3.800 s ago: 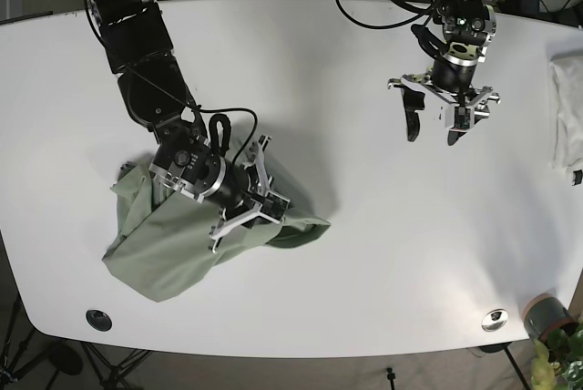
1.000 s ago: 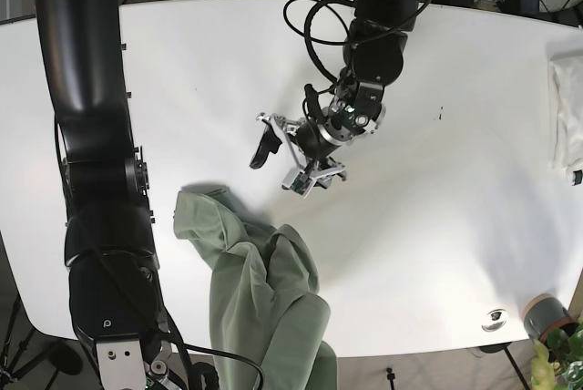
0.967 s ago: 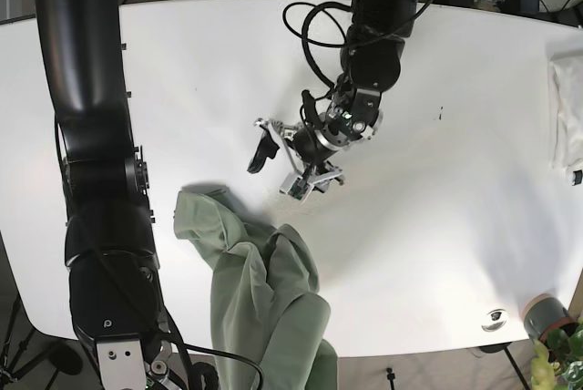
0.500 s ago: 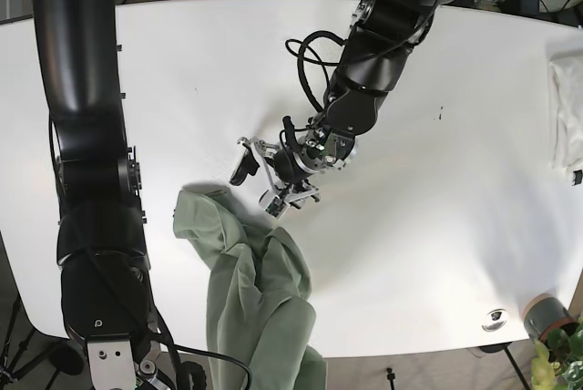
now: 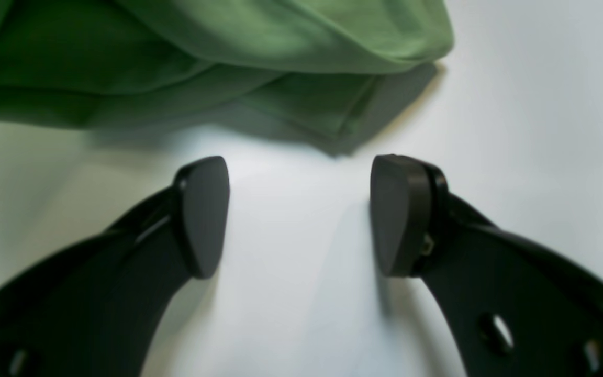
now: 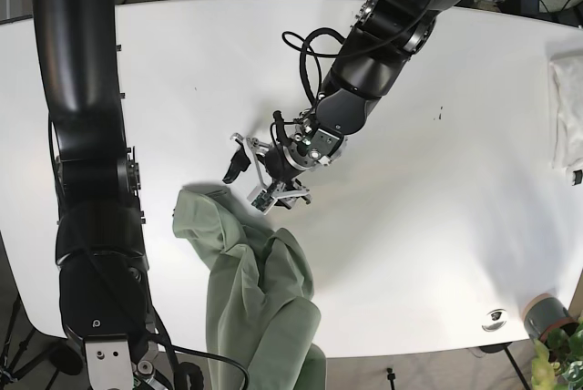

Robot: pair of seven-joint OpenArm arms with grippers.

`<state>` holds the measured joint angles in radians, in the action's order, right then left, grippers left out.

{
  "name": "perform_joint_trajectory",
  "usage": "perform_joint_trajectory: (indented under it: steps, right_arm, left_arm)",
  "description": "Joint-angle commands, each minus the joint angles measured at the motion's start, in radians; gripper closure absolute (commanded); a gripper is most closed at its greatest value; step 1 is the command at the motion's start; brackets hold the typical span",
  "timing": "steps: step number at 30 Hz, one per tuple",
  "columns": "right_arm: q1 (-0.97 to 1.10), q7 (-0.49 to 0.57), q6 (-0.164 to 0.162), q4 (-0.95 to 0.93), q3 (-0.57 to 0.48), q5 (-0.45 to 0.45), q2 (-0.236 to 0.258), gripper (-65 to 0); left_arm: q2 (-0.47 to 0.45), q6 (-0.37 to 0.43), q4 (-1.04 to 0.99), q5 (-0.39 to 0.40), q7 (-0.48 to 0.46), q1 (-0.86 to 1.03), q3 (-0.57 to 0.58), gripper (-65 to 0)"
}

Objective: Fold the T-shirt properly
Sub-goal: 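Move the left gripper down to the hanging shirt and grasp its edge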

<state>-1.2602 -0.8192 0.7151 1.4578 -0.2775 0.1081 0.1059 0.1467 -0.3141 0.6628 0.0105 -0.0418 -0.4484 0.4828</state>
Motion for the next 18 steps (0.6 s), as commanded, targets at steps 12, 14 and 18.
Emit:
perform_joint_trajectory:
  steps: [12, 14, 18]
  right_arm:
    - [-0.045, 0.034, -0.017, 0.01, 0.004, 0.008, -0.093, -0.2]
    - [-0.045, 0.033, -0.017, 0.01, 0.004, 0.008, -0.122, -0.2]
    - [-0.045, 0.025, -0.017, 0.008, 0.004, 0.008, -0.179, -0.2]
  left_arm:
    - [-0.155, -0.001, 0.349, 0.223, 0.026, 0.082, -0.02, -39.9]
    - [-0.203, -0.001, 0.407, 0.25, 0.038, 0.109, -0.051, -39.7]
    - [-0.282, -0.001, 0.513, 0.291, 0.041, 0.198, -0.141, -39.7]
